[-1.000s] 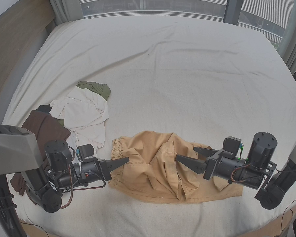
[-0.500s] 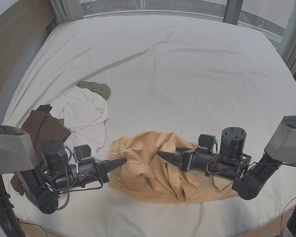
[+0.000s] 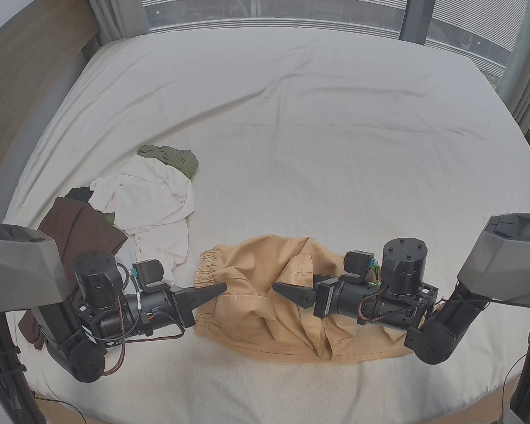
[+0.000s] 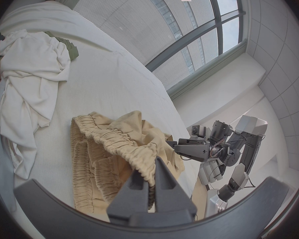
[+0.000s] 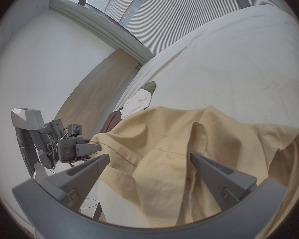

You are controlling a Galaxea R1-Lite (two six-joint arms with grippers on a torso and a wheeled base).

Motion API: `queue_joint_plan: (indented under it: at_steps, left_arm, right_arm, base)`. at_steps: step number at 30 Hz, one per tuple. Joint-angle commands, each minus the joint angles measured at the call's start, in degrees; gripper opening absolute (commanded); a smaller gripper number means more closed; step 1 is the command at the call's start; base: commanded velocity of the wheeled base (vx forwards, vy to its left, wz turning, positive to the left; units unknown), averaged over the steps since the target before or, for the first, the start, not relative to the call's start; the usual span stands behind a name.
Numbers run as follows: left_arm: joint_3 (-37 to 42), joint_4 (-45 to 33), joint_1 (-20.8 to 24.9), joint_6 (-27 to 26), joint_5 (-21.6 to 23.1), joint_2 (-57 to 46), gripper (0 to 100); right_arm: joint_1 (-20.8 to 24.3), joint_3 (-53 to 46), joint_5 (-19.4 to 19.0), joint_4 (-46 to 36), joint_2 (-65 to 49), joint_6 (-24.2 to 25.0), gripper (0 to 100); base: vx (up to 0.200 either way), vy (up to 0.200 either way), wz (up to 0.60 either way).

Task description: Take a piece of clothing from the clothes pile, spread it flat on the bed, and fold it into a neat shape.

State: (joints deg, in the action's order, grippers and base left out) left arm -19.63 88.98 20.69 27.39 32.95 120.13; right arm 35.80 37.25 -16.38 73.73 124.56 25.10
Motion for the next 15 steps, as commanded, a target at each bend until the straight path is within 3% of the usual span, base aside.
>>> queue_joint_plan:
  at_steps: [1, 15]
  left_arm:
    - [-0.2, 0.1, -0.1, 0.0, 0.0, 0.4, 0]
    - [-0.3, 0.1, -0.1, -0.1, 0.0, 0.2, 0]
  right_arm:
    - [1.8, -0.3, -0.1, 2.0, -0.4, -0.1, 100]
    - [3.5, -1.0, -1.5, 4.5, 0.7, 2.4, 100]
  base:
    - [0.0, 0.0, 0.0]
    - [0.0, 0.0, 0.0]
